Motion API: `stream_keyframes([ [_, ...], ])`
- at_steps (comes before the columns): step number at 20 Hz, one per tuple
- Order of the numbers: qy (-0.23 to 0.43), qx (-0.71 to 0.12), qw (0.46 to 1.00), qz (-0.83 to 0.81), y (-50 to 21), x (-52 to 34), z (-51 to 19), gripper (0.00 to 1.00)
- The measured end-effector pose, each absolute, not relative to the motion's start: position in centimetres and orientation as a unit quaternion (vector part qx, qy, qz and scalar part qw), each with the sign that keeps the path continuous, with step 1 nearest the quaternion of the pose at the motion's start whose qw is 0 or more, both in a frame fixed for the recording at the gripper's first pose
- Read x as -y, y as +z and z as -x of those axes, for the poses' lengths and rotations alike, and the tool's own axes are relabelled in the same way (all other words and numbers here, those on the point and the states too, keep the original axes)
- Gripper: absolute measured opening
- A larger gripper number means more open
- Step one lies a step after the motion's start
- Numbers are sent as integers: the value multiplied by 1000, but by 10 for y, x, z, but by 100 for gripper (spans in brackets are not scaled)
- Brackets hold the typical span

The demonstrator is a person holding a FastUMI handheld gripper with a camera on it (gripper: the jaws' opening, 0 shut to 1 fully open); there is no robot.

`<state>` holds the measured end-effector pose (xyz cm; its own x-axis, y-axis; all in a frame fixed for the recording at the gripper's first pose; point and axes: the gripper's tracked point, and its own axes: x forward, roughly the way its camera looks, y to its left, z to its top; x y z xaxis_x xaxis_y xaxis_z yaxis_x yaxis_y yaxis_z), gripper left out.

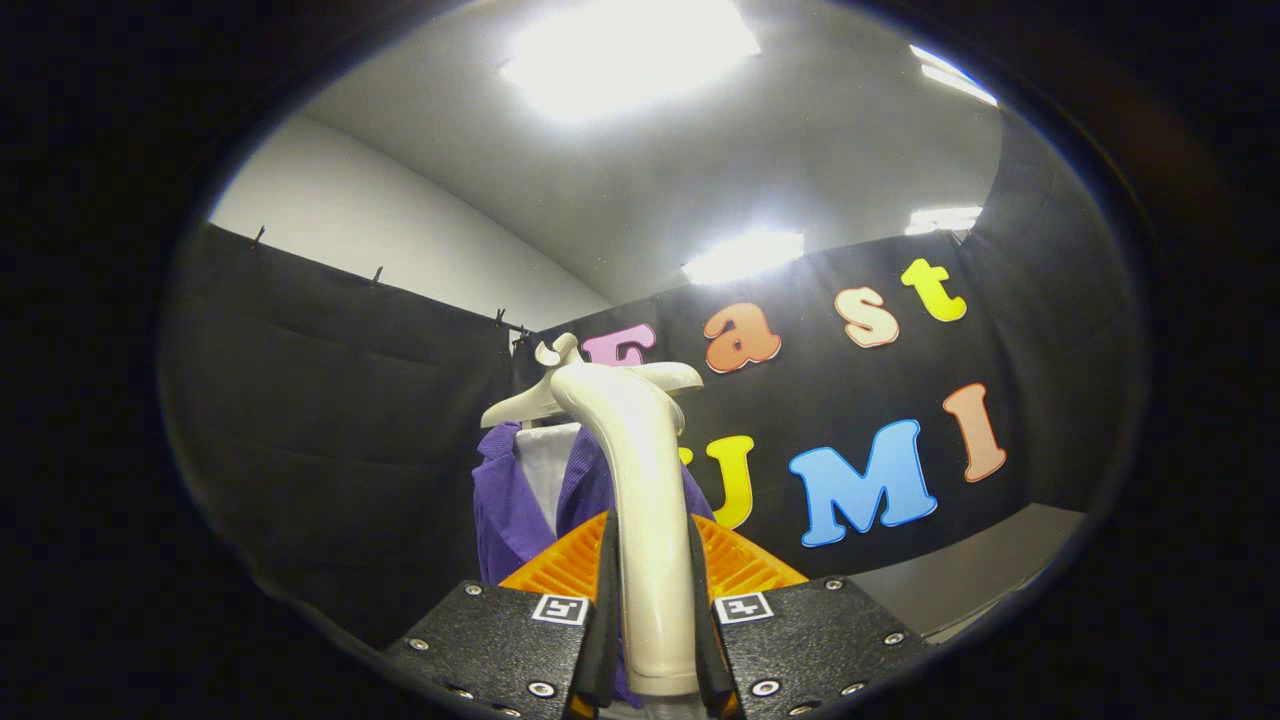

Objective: Iron the clothes twice with a garment steamer, once on the left side and once on the right side.

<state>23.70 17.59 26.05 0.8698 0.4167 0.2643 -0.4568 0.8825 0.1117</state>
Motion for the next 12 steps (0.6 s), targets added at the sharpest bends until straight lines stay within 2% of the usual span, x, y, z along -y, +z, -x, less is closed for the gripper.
stream_keyframes([
  [5, 210, 121, 968, -60, 254, -213, -263, 31],
  [12, 183, 101, 978, -18, 209, -235, -285, 32],
])
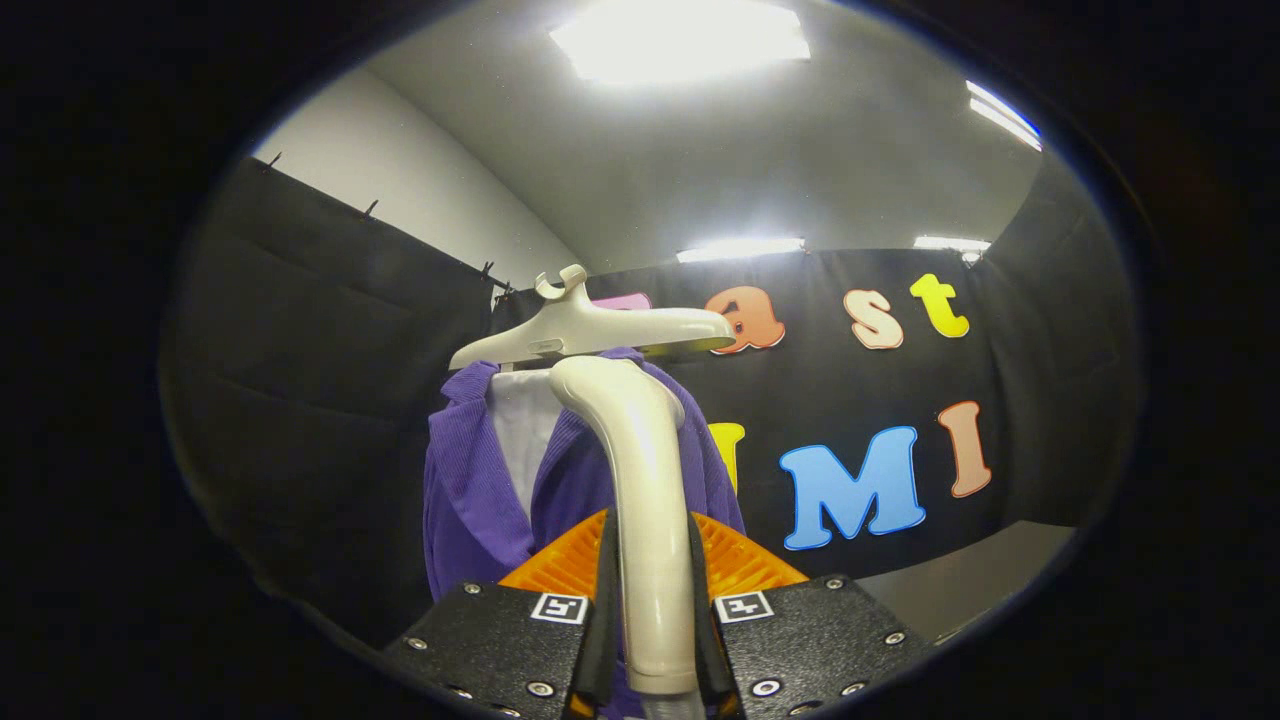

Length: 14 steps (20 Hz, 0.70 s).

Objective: Iron the clothes twice with a garment steamer, once on the left side and once on the right side.

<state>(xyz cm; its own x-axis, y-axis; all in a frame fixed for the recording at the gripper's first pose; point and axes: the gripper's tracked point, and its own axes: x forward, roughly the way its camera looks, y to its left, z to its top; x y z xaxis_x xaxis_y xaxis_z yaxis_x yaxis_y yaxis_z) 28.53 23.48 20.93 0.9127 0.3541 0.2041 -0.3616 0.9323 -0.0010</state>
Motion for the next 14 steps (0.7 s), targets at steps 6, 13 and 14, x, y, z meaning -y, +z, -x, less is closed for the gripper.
stream_keyframes([
  [6, 179, 77, 981, -16, 179, -234, -285, 32],
  [13, 164, 24, 986, -18, 114, -214, -256, 31],
  [14, 162, 17, 987, -16, 106, -211, -255, 31],
])
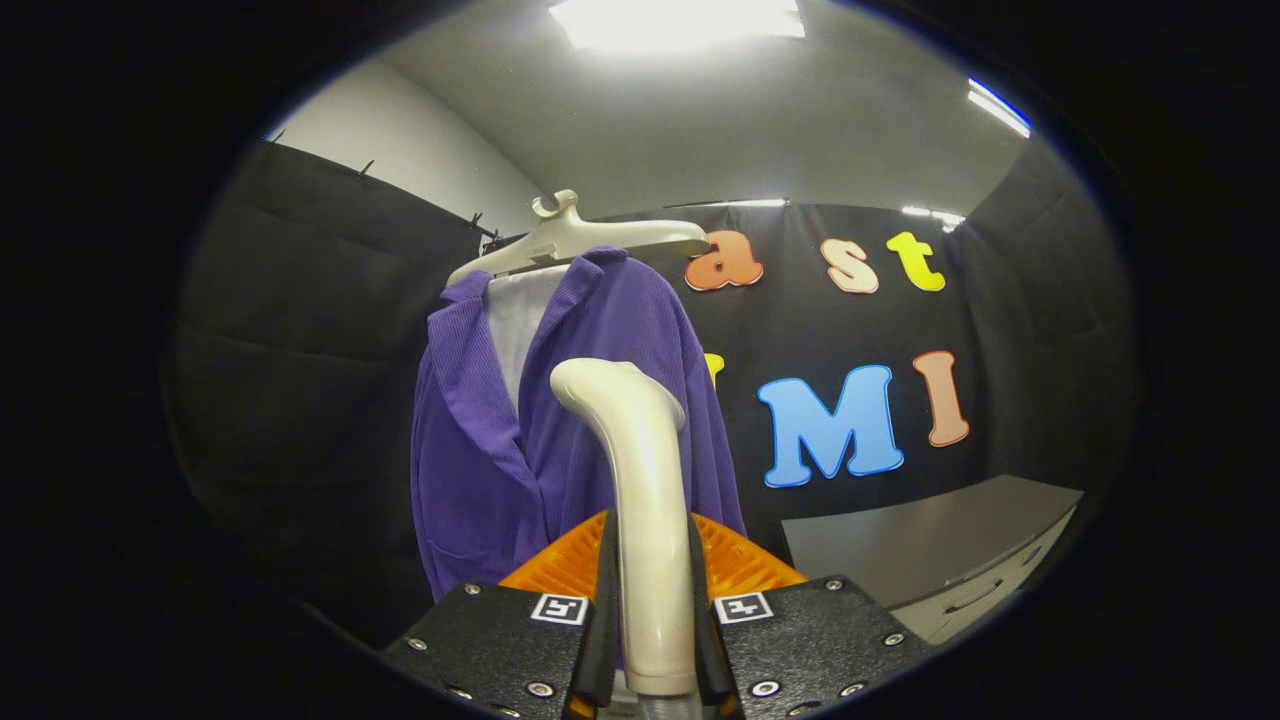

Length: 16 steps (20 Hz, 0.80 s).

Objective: Iron the clothes twice with a garment steamer, once on the left side and once on the right side.

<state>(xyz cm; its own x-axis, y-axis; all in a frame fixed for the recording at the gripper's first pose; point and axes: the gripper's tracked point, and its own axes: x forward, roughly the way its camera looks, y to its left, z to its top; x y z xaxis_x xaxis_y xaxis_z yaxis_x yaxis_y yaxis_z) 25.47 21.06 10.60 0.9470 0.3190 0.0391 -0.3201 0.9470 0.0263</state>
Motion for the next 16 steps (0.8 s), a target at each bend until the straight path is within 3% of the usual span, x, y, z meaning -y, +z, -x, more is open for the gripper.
stream_keyframes([
  [16, 181, -78, 979, 45, -39, -215, -209, 32],
])
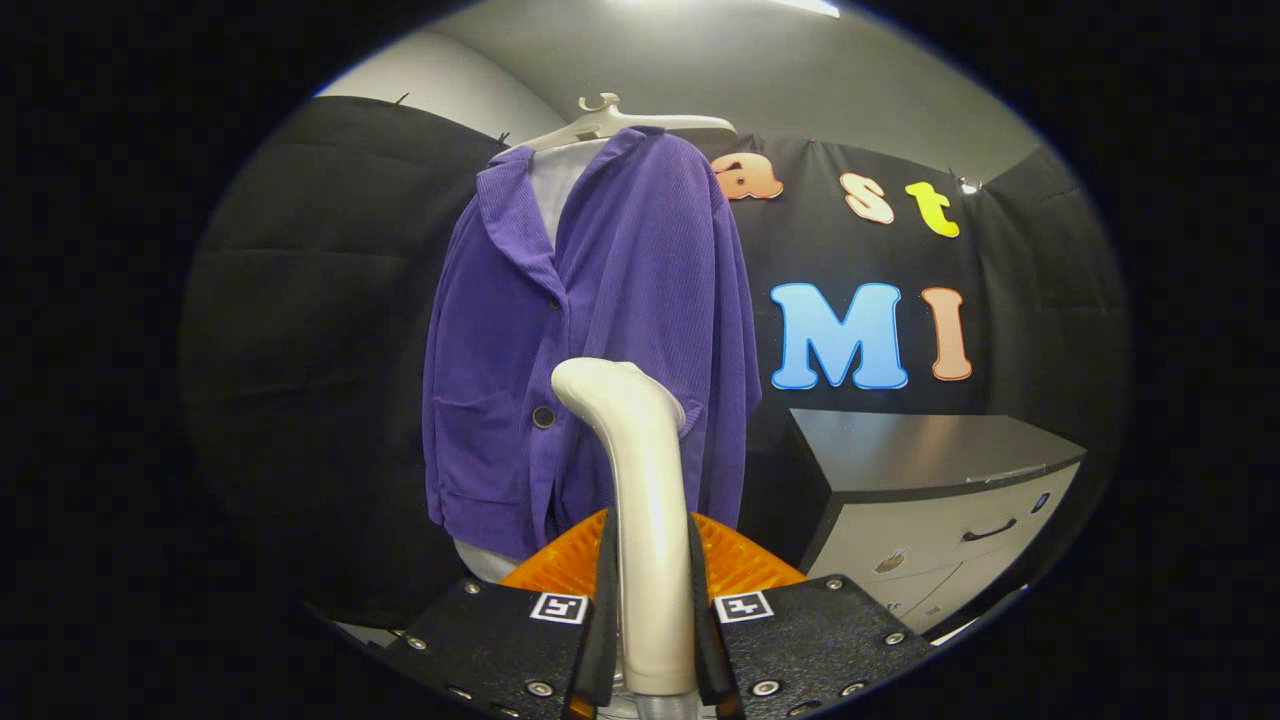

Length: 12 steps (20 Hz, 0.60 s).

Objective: Iron the clothes twice with a garment steamer, once on the left side and once on the right side.

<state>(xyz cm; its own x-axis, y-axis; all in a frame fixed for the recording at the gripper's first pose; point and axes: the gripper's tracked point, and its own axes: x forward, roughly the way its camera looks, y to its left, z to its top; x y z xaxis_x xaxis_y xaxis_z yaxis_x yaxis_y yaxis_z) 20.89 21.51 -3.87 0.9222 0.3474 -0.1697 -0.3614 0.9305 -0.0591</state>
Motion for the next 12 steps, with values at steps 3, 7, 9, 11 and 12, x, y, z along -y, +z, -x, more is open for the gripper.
stream_keyframes([
  [3, 179, -106, 977, 47, -69, -214, -200, 32],
  [7, 177, -142, 972, 53, -103, -214, -189, 32],
  [9, 171, -147, 973, 55, -108, -212, -184, 32],
  [11, 173, -145, 973, 47, -106, -215, -176, 32],
  [12, 174, -140, 974, 47, -101, -215, -172, 32],
])
